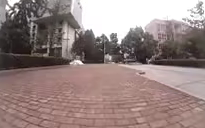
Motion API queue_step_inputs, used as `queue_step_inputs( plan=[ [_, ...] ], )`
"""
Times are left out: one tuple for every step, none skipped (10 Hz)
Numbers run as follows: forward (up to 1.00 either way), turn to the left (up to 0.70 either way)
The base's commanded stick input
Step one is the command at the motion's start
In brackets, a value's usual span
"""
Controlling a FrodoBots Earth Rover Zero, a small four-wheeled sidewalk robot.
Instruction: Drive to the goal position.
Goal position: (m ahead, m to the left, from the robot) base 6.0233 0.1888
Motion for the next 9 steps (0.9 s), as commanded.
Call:
queue_step_inputs(
  plan=[
    [0.70,0.00],
    [0.70,0.00],
    [0.70,0.00],
    [0.70,0.00],
    [0.70,0.00],
    [0.70,0.00],
    [0.70,0.00],
    [0.70,0.00],
    [0.70,0.00]
  ],
)
